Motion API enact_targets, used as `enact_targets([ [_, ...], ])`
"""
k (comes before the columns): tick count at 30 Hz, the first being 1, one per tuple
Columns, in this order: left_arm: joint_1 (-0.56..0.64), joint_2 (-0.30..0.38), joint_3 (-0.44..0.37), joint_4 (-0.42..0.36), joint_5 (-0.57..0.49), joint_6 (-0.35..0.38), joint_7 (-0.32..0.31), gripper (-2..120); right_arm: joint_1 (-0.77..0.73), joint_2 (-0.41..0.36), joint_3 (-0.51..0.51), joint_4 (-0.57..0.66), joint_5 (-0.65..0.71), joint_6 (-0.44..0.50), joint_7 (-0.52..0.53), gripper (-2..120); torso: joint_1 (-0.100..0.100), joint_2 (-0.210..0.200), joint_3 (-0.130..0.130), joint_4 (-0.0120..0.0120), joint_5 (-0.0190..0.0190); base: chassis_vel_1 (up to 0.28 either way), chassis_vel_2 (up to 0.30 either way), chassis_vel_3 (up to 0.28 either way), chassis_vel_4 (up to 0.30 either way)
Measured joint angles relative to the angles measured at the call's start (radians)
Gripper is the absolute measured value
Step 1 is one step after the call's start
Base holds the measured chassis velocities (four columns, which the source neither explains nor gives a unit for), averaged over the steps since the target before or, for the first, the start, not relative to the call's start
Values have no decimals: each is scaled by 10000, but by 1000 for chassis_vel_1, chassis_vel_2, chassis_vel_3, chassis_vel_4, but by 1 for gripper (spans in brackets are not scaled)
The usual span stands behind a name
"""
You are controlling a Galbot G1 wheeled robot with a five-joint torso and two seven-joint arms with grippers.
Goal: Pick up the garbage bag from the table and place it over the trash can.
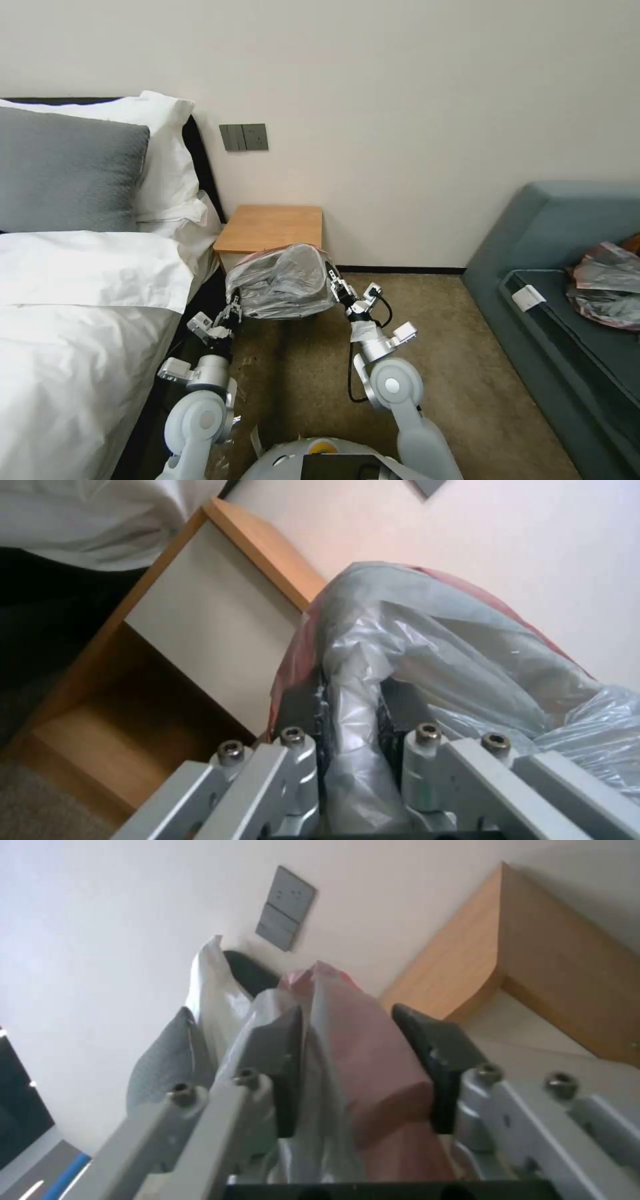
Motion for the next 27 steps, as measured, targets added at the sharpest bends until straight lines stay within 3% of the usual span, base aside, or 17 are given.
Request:
enact_targets([
  [6, 19, -20, 53, -93, 3, -9, -7, 11, 2, 26, -19, -38, -61, 19, -8, 13, 0, 0, 0, 0, 0, 0, 0, 0, 0],
  [8, 35, -20, 88, -128, 5, -11, -7, 11, -2, 29, -14, -43, -88, 36, -12, 2, 0, 0, 0, 0, 0, 0, 0, 0, 0],
  [27, 690, 152, 916, -644, -206, 327, 152, 11, 469, -445, 229, -538, -374, 273, 146, 0, 0, 0, 0, 0, 1, 0, 0, 0, 0],
])
